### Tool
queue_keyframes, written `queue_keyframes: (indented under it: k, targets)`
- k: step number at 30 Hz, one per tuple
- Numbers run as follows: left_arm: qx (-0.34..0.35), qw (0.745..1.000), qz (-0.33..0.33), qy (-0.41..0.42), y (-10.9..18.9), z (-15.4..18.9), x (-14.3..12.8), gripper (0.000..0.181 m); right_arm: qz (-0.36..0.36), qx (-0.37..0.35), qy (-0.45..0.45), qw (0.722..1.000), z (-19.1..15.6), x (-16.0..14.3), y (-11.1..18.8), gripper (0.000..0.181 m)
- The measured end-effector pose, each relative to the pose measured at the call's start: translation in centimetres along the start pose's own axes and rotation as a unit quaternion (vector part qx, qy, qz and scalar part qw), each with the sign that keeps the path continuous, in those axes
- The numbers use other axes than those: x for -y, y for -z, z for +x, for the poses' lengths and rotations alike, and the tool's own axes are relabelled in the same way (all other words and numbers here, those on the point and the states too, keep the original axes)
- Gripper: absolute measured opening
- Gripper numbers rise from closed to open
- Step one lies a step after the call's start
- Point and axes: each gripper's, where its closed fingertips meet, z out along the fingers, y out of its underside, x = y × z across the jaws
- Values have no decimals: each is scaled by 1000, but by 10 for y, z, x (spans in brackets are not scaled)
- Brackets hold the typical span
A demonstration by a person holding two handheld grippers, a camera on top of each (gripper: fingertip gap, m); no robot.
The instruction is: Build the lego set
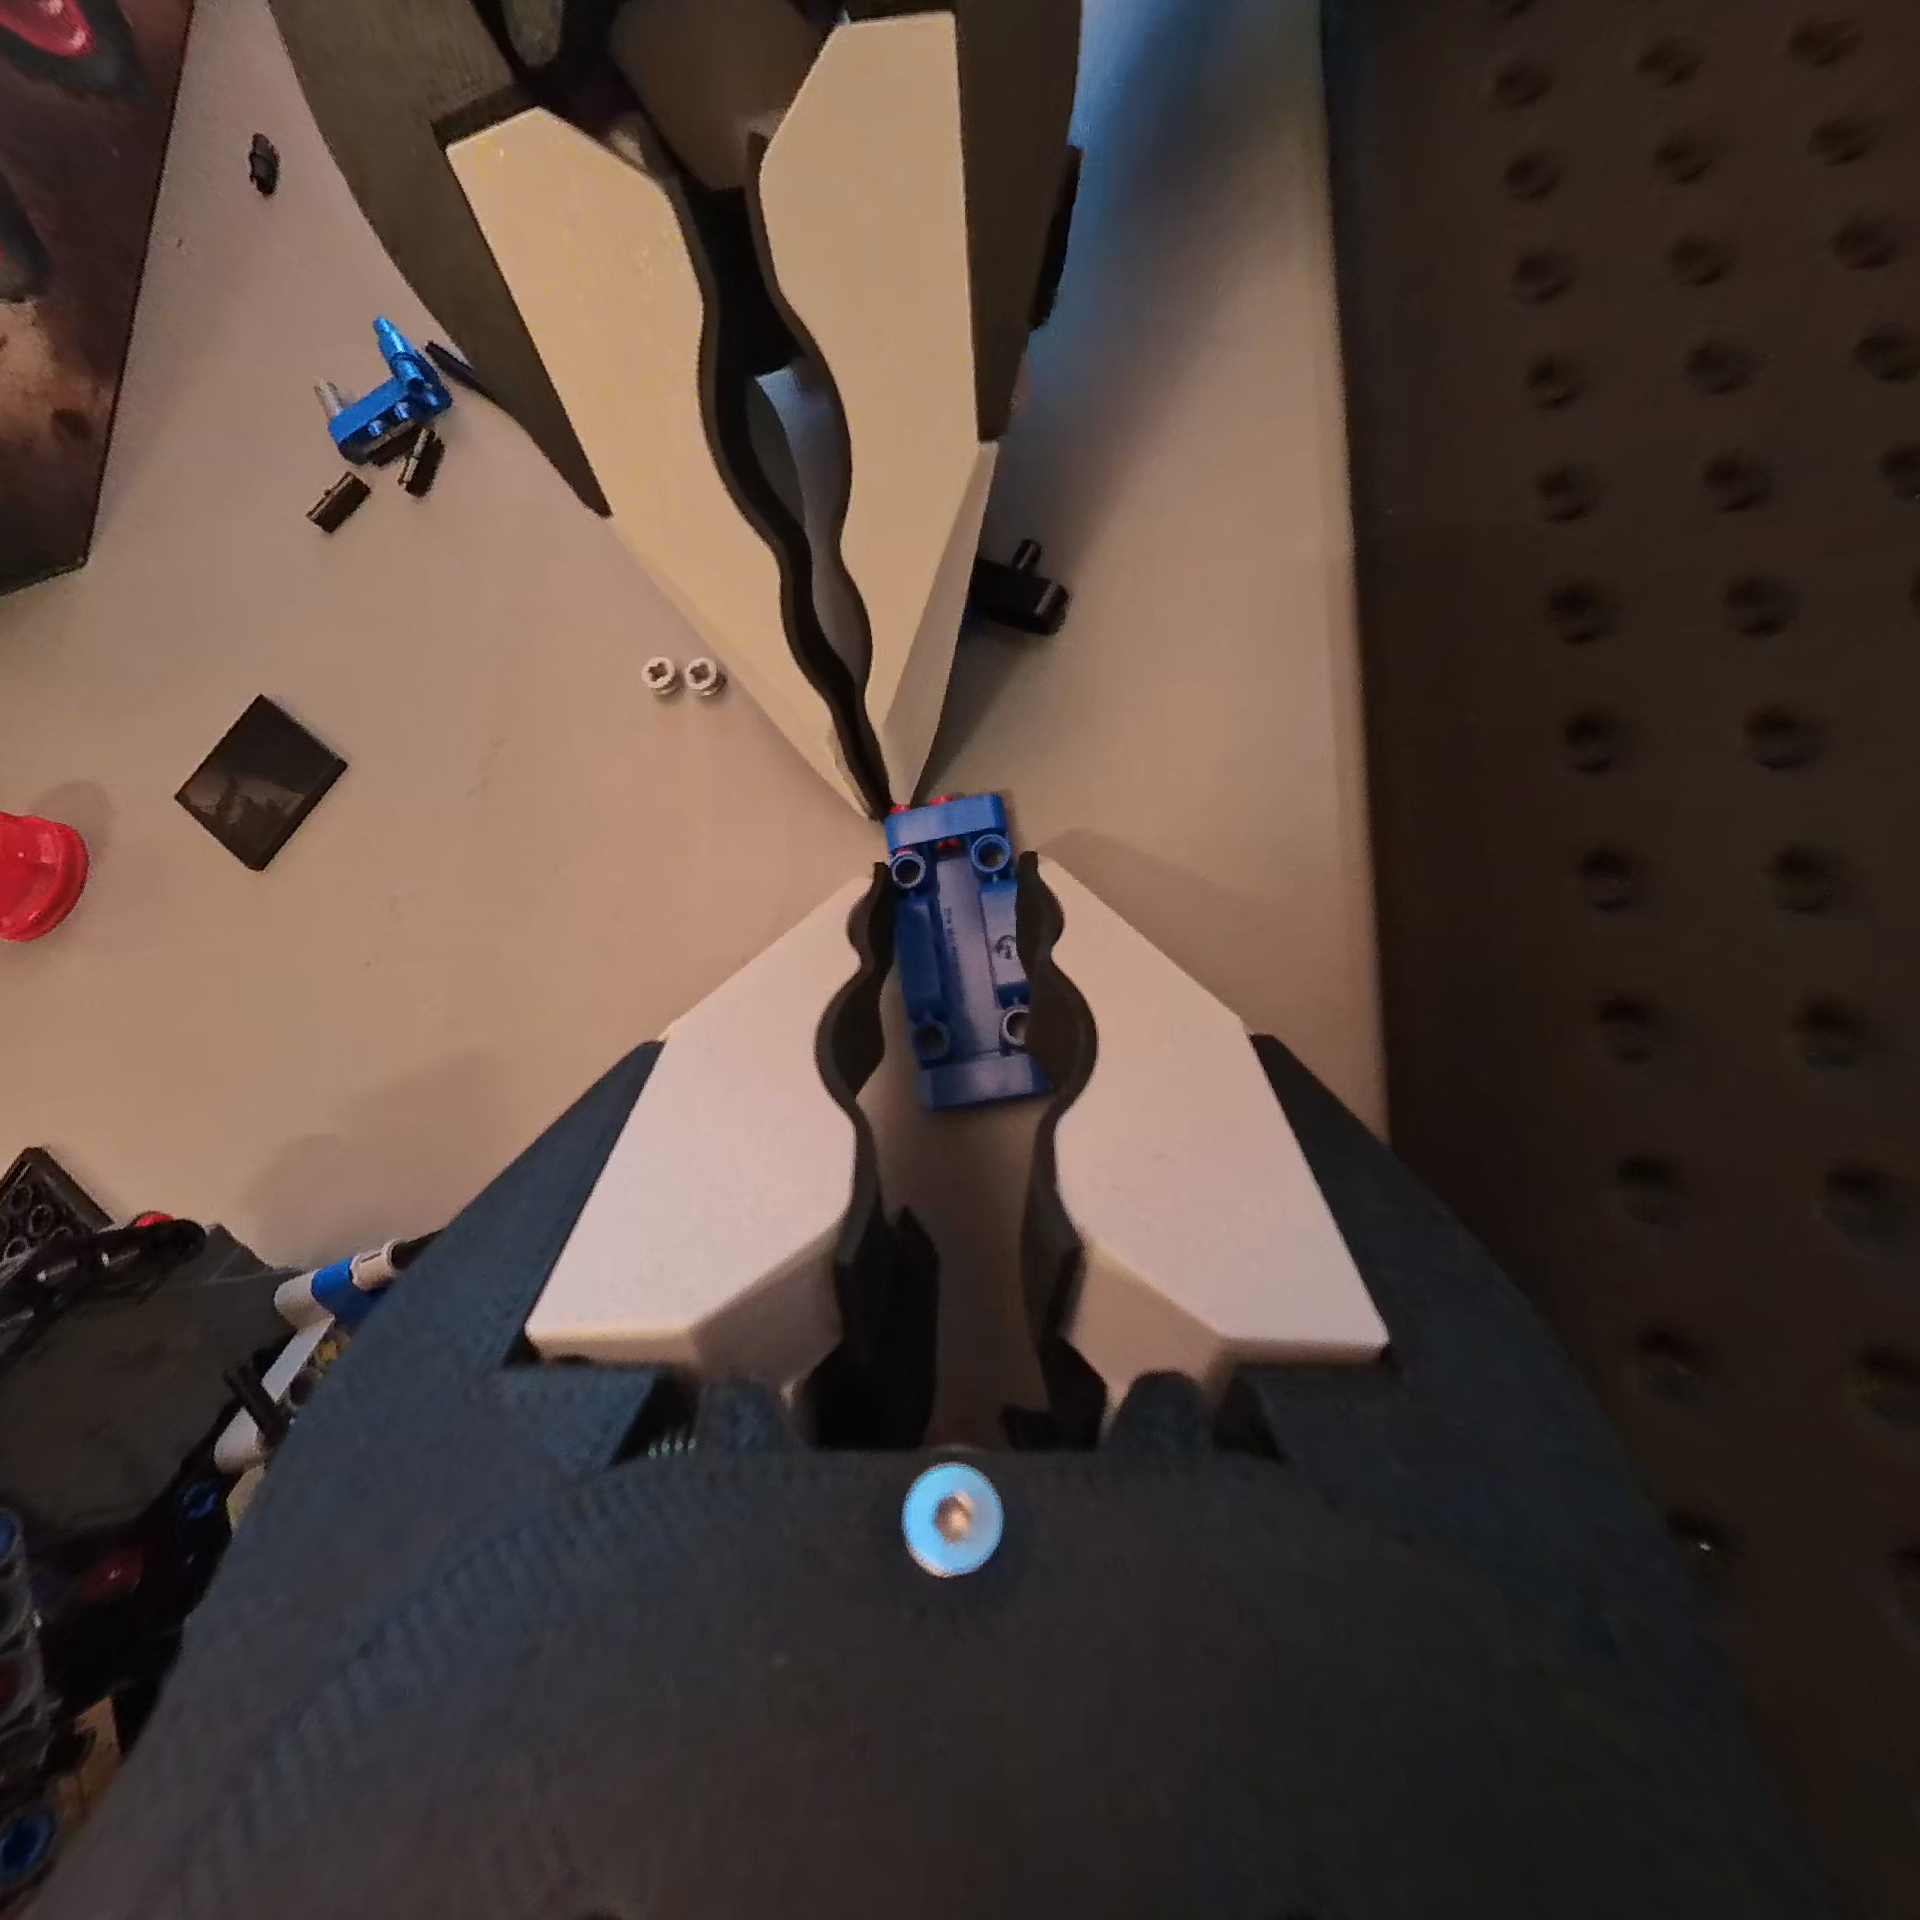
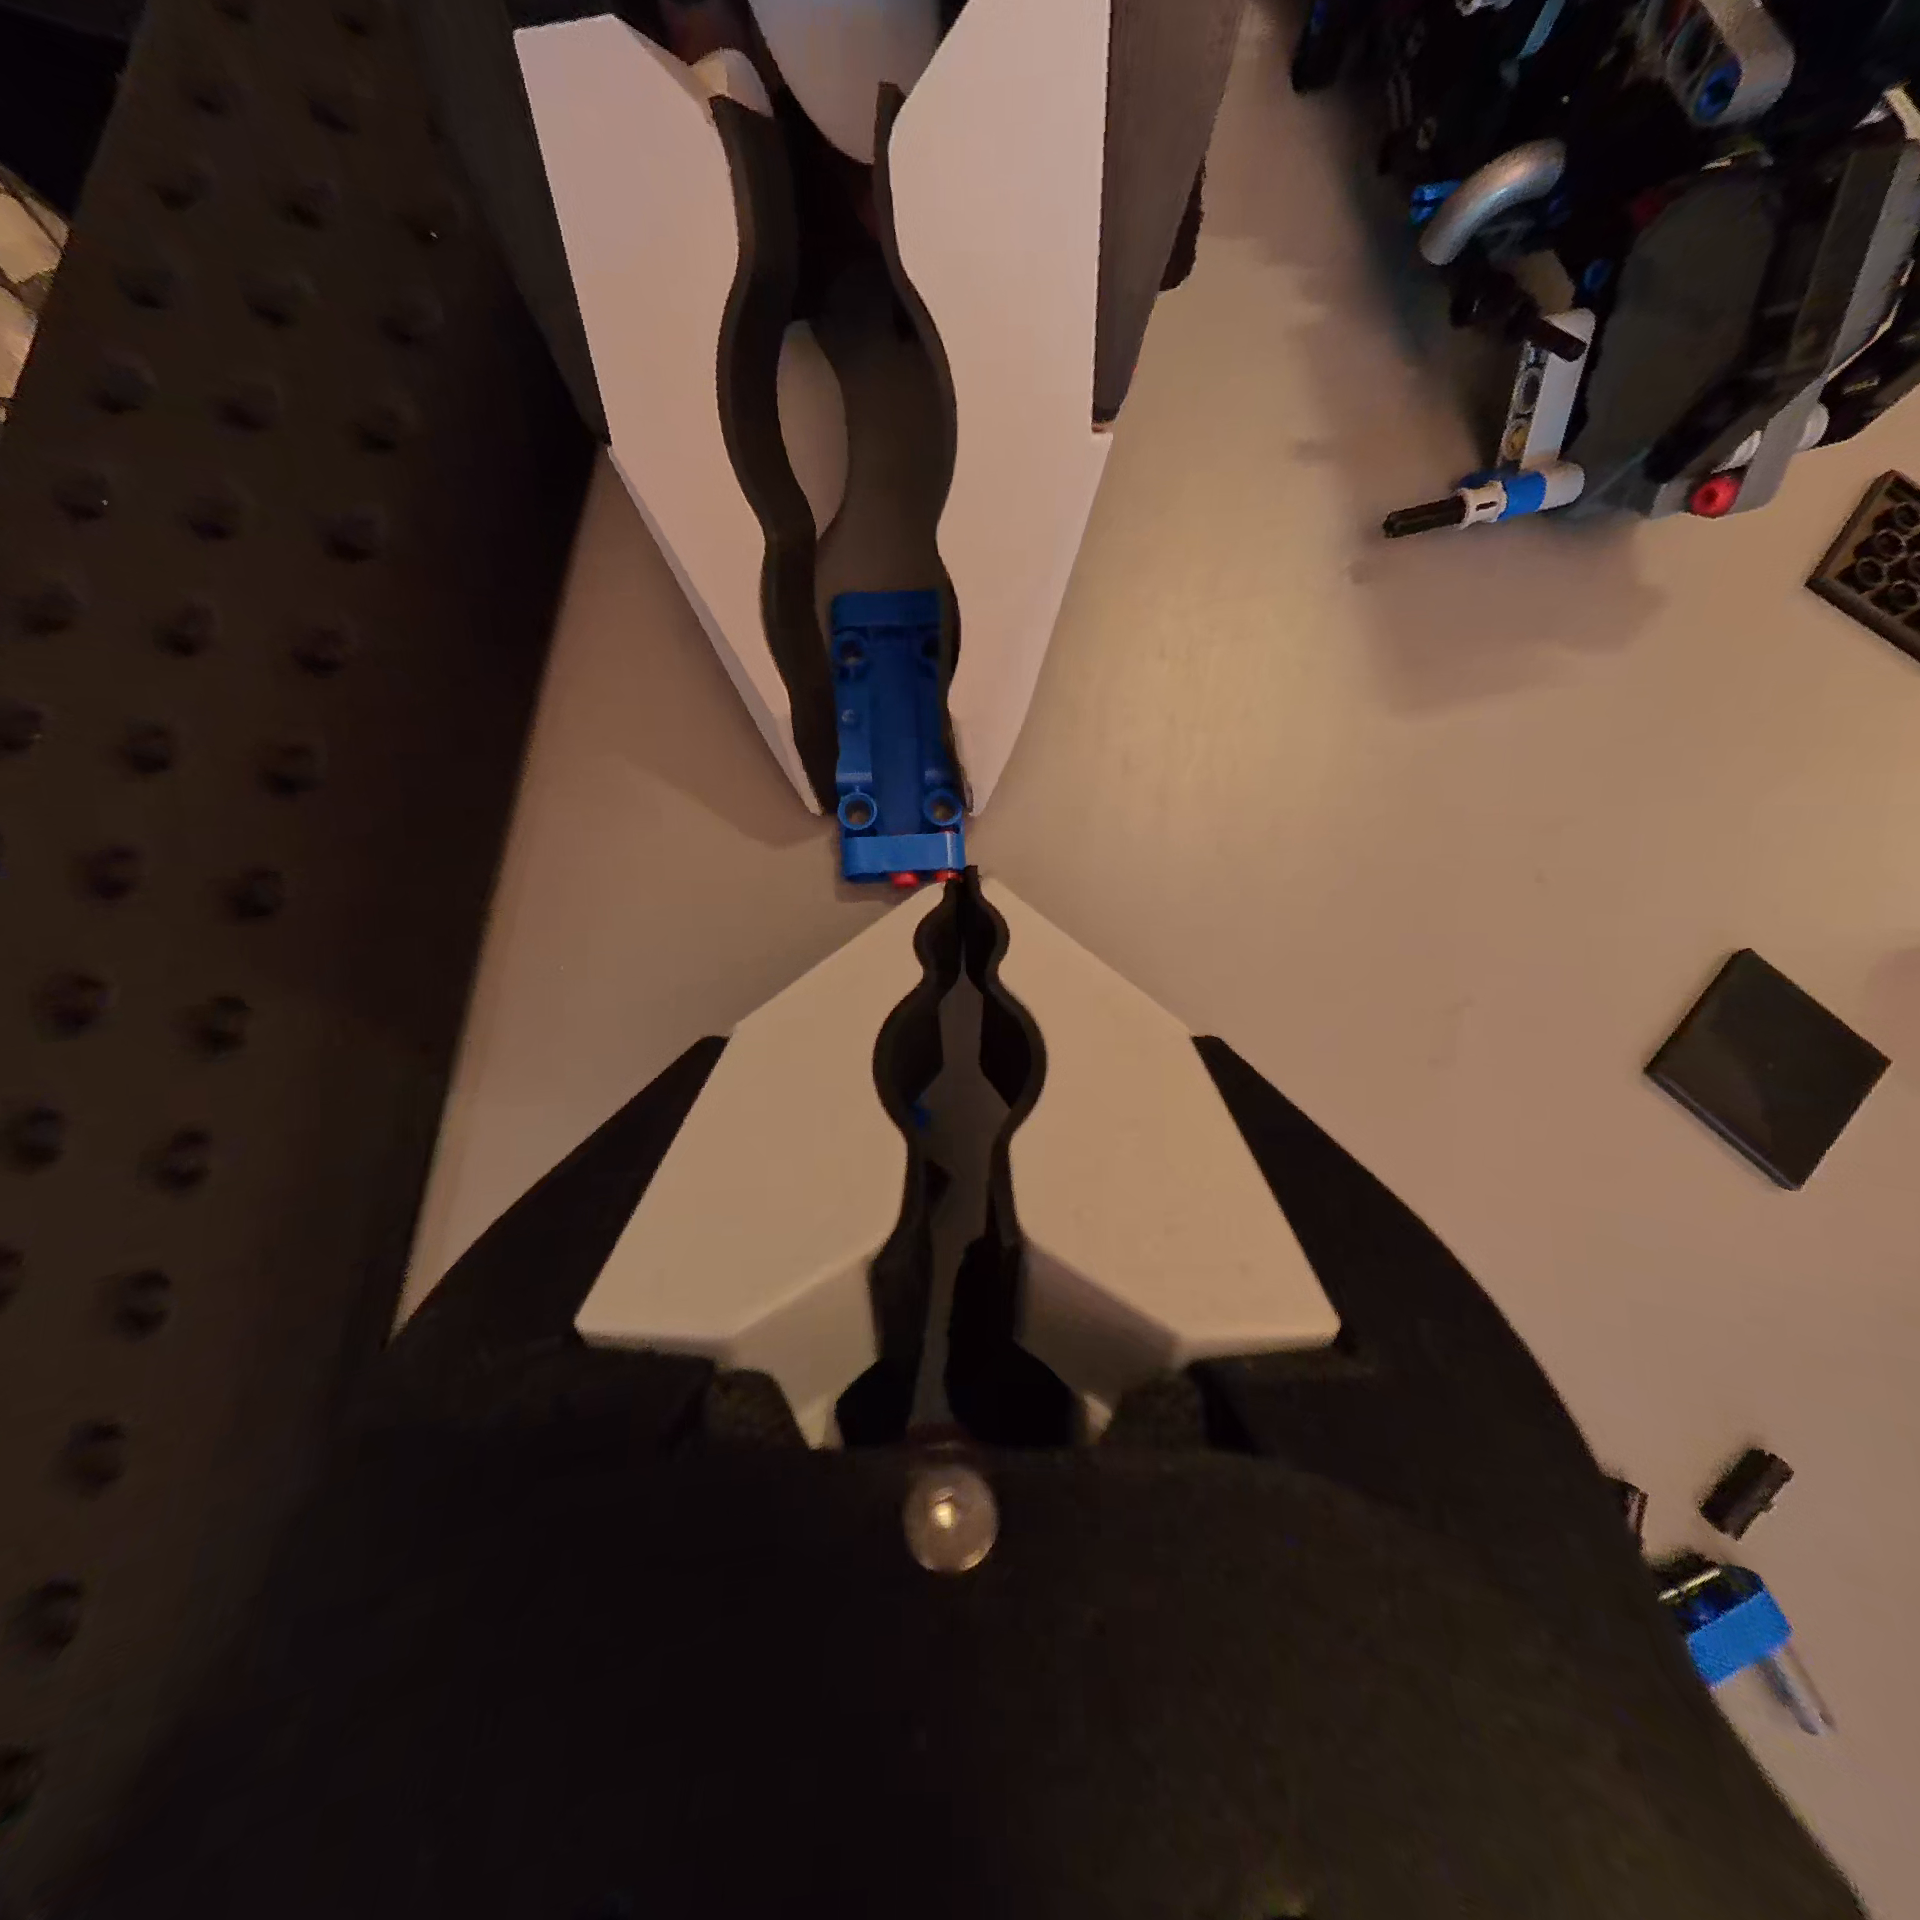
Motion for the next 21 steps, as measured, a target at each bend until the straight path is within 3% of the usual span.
queue_keyframes:
  k: [4,7,14,21]
  targets:
    - [45,999,9,-12,5,-12,2,22,6,-25,-34,999,14,0,15,1]
    - [99,994,49,-27,16,-26,20,22,30,-41,-73,996,22,5,29,11]
    - [226,965,104,-86,41,-53,52,22,147,-31,-174,973,25,40,49,24]
    - [307,934,118,-140,58,-68,69,22,211,-45,-175,961,27,58,62,4]
